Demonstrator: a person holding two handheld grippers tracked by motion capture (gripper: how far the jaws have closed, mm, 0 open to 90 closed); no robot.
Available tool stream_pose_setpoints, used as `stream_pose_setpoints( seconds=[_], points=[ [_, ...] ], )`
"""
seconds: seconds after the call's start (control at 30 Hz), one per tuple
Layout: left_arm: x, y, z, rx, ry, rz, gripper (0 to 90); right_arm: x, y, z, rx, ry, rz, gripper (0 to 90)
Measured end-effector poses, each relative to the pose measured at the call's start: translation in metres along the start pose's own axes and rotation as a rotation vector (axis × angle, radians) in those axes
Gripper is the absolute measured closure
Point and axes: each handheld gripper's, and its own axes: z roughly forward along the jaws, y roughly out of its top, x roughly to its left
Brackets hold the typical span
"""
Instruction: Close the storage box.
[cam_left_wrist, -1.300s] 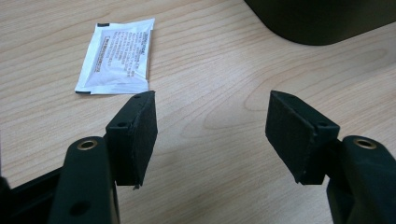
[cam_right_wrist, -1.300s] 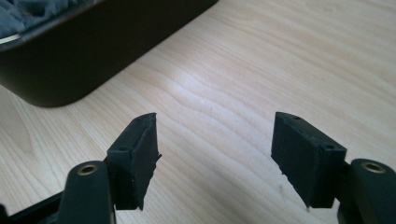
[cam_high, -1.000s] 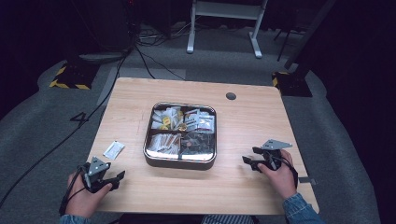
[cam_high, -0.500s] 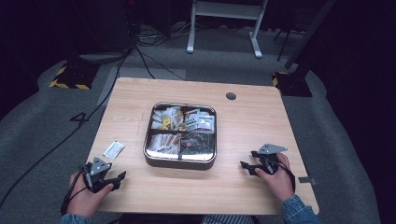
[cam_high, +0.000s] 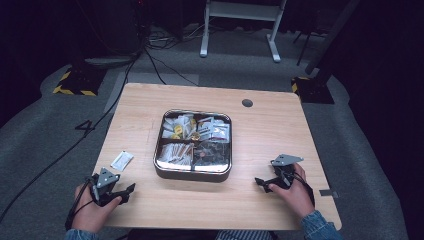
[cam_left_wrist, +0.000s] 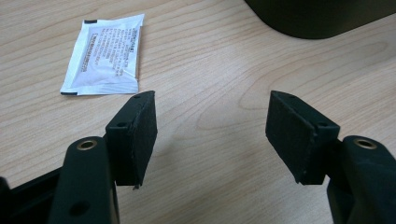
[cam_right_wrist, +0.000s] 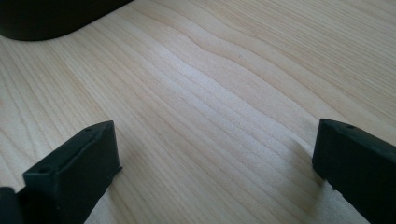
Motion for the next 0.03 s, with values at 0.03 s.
stream_pose_setpoints(
  seconds=[0.03],
  points=[
    [0.0000, 0.0001, 0.0001, -0.006, 0.005, -0.002, 34.5, 0.0000, 0.0000, 0.0000, 0.000, 0.000, 0.000, 0.5]
  ],
)
